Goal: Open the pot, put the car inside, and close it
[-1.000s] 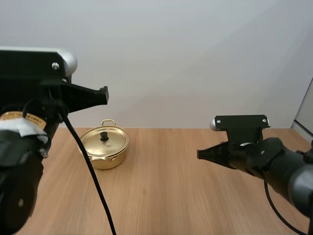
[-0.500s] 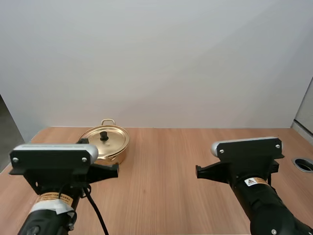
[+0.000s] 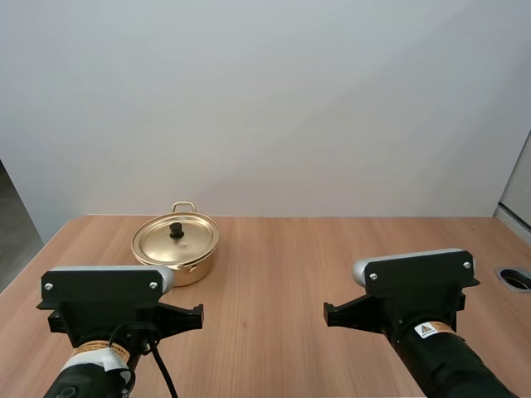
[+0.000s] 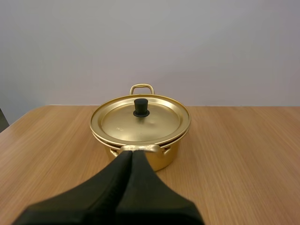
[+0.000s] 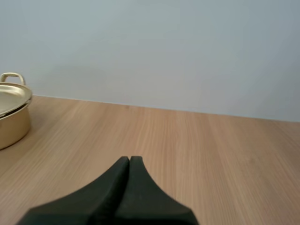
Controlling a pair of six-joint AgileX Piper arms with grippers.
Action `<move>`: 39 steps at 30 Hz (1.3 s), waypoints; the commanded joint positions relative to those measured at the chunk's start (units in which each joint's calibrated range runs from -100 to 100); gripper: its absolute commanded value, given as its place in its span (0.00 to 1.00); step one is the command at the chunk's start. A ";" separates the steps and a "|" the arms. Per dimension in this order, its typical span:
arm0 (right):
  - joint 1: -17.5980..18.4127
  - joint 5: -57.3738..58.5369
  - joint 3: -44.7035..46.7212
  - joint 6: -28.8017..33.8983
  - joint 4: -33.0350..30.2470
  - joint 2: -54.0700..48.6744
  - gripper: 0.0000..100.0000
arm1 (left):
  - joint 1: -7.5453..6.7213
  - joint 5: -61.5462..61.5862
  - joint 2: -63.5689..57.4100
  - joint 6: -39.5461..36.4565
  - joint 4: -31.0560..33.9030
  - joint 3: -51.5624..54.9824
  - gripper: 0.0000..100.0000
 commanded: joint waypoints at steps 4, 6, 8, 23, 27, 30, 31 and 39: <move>0.01 10.33 0.00 0.01 -2.86 -4.91 0.00 | -0.01 0.00 0.00 0.00 0.07 0.00 0.00; 0.01 13.67 0.00 0.01 -4.43 -4.91 0.00 | -0.01 0.00 0.00 0.00 0.07 0.00 0.00; 0.01 13.37 0.00 0.01 -4.68 -4.91 0.00 | -0.01 0.00 0.00 0.00 0.07 0.00 0.00; 0.01 6.22 0.00 26.74 -26.36 -4.91 0.00 | -0.01 0.00 0.00 0.00 0.07 0.00 0.00; 0.01 5.84 0.00 44.40 -39.91 -4.91 0.00 | -0.01 0.00 0.00 0.00 0.07 0.00 0.00; 0.01 6.01 0.00 47.39 -42.31 -4.91 0.00 | -0.01 0.00 0.00 0.00 0.07 0.00 0.00; 0.01 6.17 0.00 47.39 -42.31 -4.91 0.00 | -0.01 0.00 0.00 0.00 0.07 0.00 0.00; 0.26 6.75 0.00 46.80 -41.79 -4.91 0.00 | -0.01 0.00 0.00 0.00 0.07 0.00 0.00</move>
